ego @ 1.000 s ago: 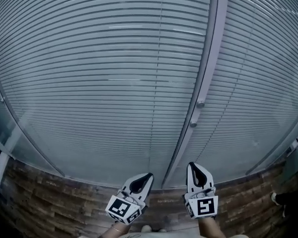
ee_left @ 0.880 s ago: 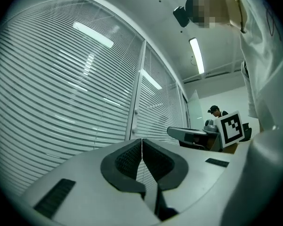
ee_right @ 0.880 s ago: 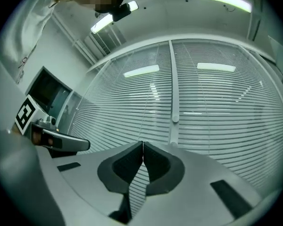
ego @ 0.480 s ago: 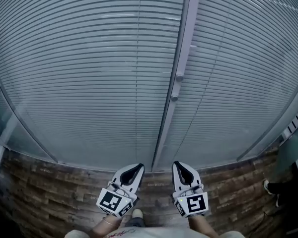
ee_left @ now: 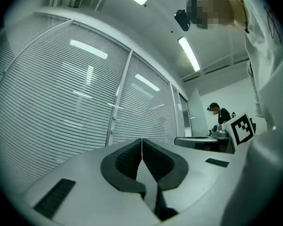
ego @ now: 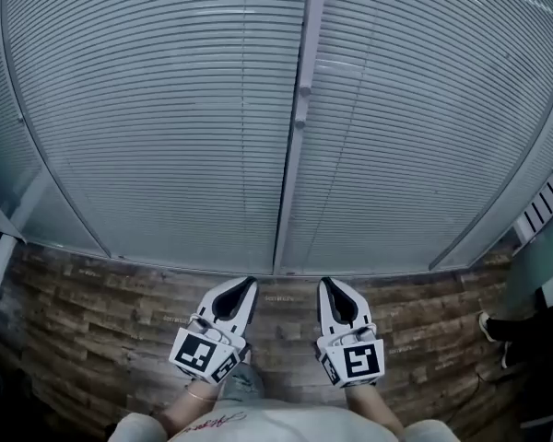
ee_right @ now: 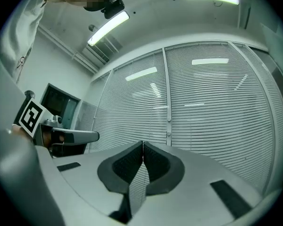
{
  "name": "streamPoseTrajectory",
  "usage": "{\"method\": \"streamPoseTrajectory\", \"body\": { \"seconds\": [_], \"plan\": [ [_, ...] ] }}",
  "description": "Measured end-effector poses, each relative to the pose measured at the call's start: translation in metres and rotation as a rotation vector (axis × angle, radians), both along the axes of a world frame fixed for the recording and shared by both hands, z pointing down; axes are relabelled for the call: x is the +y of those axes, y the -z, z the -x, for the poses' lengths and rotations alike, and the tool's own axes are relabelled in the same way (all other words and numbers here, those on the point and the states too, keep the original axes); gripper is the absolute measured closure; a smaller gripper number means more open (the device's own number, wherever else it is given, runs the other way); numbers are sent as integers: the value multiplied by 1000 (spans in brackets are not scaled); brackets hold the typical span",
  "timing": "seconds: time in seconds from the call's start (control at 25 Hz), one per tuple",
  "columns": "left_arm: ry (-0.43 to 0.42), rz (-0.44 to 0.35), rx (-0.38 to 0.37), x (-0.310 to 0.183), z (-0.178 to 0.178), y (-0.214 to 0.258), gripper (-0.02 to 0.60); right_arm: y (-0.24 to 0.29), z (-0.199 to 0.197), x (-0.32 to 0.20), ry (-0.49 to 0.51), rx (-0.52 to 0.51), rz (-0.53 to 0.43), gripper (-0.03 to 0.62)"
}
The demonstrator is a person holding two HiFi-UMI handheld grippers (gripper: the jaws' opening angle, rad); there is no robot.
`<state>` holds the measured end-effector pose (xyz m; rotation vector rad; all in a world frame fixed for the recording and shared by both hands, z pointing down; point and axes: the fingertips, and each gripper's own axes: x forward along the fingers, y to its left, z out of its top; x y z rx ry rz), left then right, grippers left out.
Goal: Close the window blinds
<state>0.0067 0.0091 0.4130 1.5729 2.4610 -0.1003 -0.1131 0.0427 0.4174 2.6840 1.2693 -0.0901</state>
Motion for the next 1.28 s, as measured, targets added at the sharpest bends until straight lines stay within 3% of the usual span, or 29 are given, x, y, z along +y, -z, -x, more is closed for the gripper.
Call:
{"method": "streamPoseTrajectory", "body": {
  "seconds": [0.48,1.28],
  "plan": [
    [-10,4,-1,-46,15,10,563,3,2,-41,4,29,-50,576],
    [-49,1,-4,-57,7,9,563,6,-16,-58,1,12,-41,576]
  ]
}}
